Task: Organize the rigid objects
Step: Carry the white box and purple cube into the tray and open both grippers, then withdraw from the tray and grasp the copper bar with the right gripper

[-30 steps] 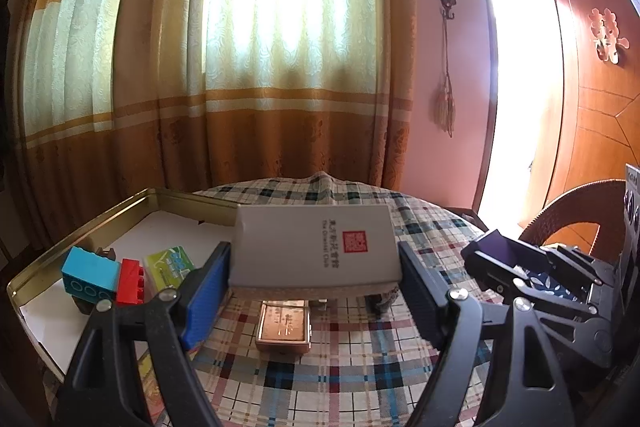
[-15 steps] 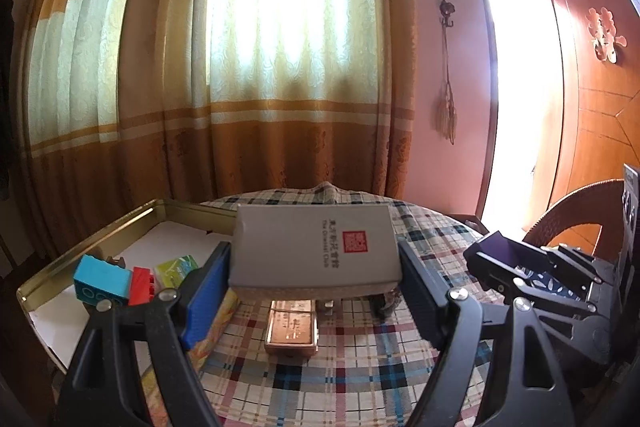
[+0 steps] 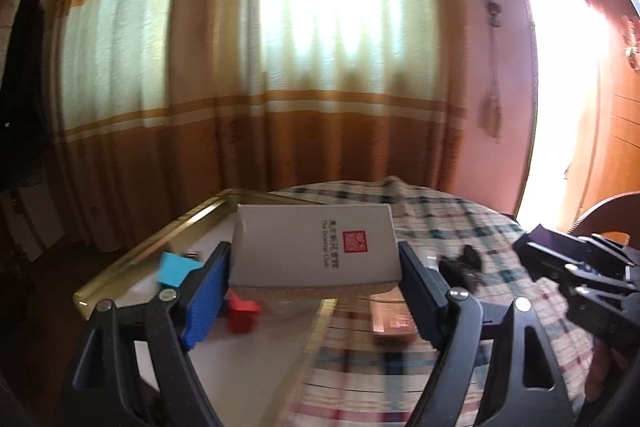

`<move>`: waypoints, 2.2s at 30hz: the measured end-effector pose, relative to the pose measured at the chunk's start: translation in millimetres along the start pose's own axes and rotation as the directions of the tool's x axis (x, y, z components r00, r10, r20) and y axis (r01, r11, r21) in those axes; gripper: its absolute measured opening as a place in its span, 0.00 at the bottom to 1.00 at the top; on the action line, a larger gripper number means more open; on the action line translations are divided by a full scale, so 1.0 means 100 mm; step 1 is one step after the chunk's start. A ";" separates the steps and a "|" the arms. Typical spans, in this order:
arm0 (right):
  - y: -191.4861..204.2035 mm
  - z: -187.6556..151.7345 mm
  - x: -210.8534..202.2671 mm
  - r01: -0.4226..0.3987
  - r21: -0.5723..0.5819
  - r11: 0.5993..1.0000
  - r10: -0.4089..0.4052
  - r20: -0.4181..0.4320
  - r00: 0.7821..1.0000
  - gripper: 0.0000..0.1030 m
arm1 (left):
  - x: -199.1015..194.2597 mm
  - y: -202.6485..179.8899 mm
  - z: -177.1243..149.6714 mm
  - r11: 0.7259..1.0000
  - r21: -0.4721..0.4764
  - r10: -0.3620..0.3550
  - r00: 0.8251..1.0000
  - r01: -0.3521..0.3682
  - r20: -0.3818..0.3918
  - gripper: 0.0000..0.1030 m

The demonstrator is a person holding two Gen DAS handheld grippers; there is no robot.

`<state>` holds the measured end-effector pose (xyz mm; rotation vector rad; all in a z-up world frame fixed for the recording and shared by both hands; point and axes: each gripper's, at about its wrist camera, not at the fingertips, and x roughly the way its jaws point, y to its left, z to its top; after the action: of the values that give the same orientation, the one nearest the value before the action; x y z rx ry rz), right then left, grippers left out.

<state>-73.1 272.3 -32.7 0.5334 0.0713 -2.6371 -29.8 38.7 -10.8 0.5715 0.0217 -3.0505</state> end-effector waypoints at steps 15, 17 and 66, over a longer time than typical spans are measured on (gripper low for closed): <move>0.99 0.51 0.97 -0.232 -0.032 0.972 0.225 -0.149 0.963 0.41 | 0.45 0.97 0.00 0.969 -0.052 0.227 0.952 -0.243 -0.206 0.78; 1.11 0.54 1.10 -0.234 -0.050 0.971 0.222 -0.171 0.960 0.41 | 0.49 1.02 -0.02 0.965 -0.051 0.239 0.944 -0.256 -0.226 0.78; 0.61 -0.14 1.32 0.004 0.034 0.999 0.013 -0.498 0.867 0.53 | 0.36 0.78 -0.15 0.968 -0.176 0.136 0.962 -0.180 -0.237 1.00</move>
<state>-150.7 164.1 -93.4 1.2150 0.1831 -2.4296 -54.8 -40.5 -38.7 0.8515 0.2670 -2.7714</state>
